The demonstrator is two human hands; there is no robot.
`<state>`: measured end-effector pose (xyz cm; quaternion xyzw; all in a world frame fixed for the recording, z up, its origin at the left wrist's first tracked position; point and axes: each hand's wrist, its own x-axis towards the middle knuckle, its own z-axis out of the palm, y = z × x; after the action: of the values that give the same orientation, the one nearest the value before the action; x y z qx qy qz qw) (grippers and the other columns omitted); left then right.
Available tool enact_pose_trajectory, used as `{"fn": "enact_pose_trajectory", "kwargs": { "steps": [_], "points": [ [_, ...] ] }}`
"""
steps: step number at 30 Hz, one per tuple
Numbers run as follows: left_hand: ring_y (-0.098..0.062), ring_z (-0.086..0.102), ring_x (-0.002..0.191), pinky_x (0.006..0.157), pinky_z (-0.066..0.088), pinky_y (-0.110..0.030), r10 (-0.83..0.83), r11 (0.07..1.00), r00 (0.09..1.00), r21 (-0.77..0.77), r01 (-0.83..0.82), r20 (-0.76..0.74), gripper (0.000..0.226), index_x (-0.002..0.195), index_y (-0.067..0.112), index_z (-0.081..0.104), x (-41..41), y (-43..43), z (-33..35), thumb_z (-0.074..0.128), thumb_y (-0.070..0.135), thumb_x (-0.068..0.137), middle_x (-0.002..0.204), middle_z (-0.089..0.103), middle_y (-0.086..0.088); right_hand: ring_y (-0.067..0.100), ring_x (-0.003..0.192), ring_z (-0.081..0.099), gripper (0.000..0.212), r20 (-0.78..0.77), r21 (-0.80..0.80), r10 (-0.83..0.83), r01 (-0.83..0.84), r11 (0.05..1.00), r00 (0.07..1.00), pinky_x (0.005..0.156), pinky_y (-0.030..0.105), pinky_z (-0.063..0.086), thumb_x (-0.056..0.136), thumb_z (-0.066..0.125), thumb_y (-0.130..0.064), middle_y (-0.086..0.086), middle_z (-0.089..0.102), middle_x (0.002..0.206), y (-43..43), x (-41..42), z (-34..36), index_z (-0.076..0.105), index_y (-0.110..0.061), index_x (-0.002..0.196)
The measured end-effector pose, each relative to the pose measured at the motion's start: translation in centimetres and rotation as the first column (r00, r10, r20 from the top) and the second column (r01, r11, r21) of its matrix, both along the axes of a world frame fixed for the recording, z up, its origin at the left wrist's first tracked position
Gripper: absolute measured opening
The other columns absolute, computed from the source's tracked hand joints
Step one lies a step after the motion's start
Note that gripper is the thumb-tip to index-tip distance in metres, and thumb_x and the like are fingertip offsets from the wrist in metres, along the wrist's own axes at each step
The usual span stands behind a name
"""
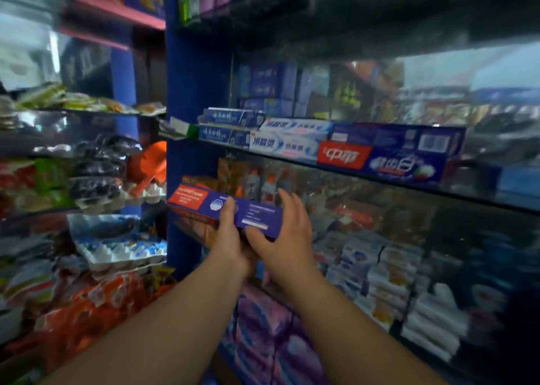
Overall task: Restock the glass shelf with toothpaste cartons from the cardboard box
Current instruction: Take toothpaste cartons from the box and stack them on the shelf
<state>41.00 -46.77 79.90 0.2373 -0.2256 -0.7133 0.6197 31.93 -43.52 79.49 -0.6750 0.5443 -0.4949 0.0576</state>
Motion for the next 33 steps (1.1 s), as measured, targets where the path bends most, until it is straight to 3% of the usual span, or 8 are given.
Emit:
{"fn": "enact_pose_trajectory", "kwargs": {
  "steps": [2, 5, 8, 13, 19, 25, 29, 33],
  "points": [
    [-0.028, 0.067, 0.094, 0.075, 0.052, -0.04, 0.003, 0.999, 1.0, -0.04, -0.002, 0.023, 0.052, 0.115, 0.012, 0.061, -1.4, -0.2, 1.8, 0.053, 0.056, 0.087, 0.105, 0.07, -0.015, 0.016, 0.138, 0.033, 0.096, 0.366, 0.063, 0.097, -0.128, 0.99, 0.926, 0.112, 0.042, 0.034, 0.067, 0.068, -0.061, -0.002, 0.024, 0.153, 0.3, -1.6, 1.9, 0.018, -0.04, 0.146],
    [-0.03, 0.066, 0.101, 0.079, 0.052, -0.042, -0.067, 0.992, 0.998, -0.109, 0.068, 0.017, 0.053, 0.117, 0.014, 0.062, -4.4, 0.7, 5.2, 0.054, 0.056, 0.086, 0.111, 0.069, -0.015, 0.015, 0.118, 0.055, 0.084, 0.586, 0.066, 0.132, -0.209, 0.976, 0.799, 0.096, 0.032, 0.048, 0.073, 0.072, -0.054, -0.002, 0.047, 0.137, 1.0, -3.9, 5.2, 0.027, -0.037, 0.142],
    [-0.029, 0.065, 0.105, 0.087, 0.051, -0.042, -0.166, 0.963, 0.986, -0.214, 0.163, 0.007, 0.053, 0.115, 0.014, 0.063, -7.4, 1.7, 9.1, 0.052, 0.057, 0.087, 0.112, 0.07, -0.015, 0.014, 0.103, 0.061, 0.049, 0.58, -0.083, 0.118, -0.086, 0.993, 0.806, 0.088, 0.029, 0.051, 0.078, 0.073, -0.042, 0.0, 0.059, 0.121, 1.9, -6.5, 8.7, 0.043, -0.036, 0.117],
    [-0.027, 0.071, 0.09, 0.071, 0.057, -0.039, -0.075, 0.922, 0.993, -0.373, 0.105, 0.093, 0.053, 0.119, 0.013, 0.06, -10.7, 0.7, 15.6, 0.056, 0.055, 0.087, 0.108, 0.072, -0.015, 0.022, 0.103, 0.063, 0.05, 0.556, -0.24, 0.058, 0.093, 0.966, 0.829, 0.091, 0.047, 0.052, 0.058, 0.069, -0.061, 0.001, 0.059, 0.117, 3.2, -10.4, 15.2, 0.045, -0.047, 0.099],
    [-0.027, 0.067, 0.085, 0.063, 0.056, -0.04, 0.053, 0.903, 0.963, -0.425, 0.066, 0.264, 0.047, 0.139, 0.023, 0.038, -12.2, -3.5, 19.2, 0.053, 0.034, 0.096, 0.122, 0.063, -0.012, 0.029, 0.09, 0.07, 0.032, 0.576, -0.182, 0.024, 0.1, 0.978, 0.817, 0.072, 0.052, 0.059, 0.071, 0.07, -0.051, 0.001, 0.062, 0.114, 3.9, -16.0, 19.4, 0.044, -0.054, 0.088],
    [-0.039, 0.046, 0.127, 0.095, 0.044, -0.06, 0.223, 0.893, 0.611, -0.41, 0.184, 0.76, 0.105, 0.141, 0.034, 0.032, -14.0, -9.0, 18.7, 0.045, 0.088, 0.052, 0.149, 0.036, -0.01, 0.026, 0.089, 0.071, 0.028, 0.542, -0.161, -0.03, 0.138, 0.977, 0.84, 0.075, 0.053, 0.058, 0.082, 0.068, -0.043, 0.0, 0.064, 0.108, 2.2, -19.8, 20.1, 0.043, -0.047, 0.097],
    [-0.036, 0.023, 0.142, 0.111, 0.029, -0.053, 0.34, 0.882, 0.352, -0.425, 0.203, 0.872, 0.076, 0.146, 0.017, 0.033, -14.9, -10.2, 17.7, 0.031, 0.068, 0.089, 0.153, 0.026, -0.018, 0.023, 0.095, 0.068, 0.047, 0.429, -0.157, -0.092, 0.174, 0.972, 0.899, 0.079, 0.051, 0.058, 0.085, 0.067, -0.04, -0.003, 0.061, 0.113, 0.3, -21.6, 19.6, 0.037, -0.043, 0.122],
    [-0.034, 0.034, 0.136, 0.106, 0.037, -0.05, 0.36, 0.893, 0.24, -0.408, 0.192, 0.902, 0.075, 0.139, 0.01, 0.042, -15.9, -12.4, 15.9, 0.034, 0.066, 0.089, 0.142, 0.04, -0.017, 0.024, 0.115, 0.059, 0.063, 0.296, -0.117, -0.195, 0.238, 0.964, 0.935, 0.09, 0.054, 0.053, 0.084, 0.066, -0.044, -0.002, 0.049, 0.137, -1.0, -22.7, 18.1, 0.029, -0.048, 0.135]
  ]
}}
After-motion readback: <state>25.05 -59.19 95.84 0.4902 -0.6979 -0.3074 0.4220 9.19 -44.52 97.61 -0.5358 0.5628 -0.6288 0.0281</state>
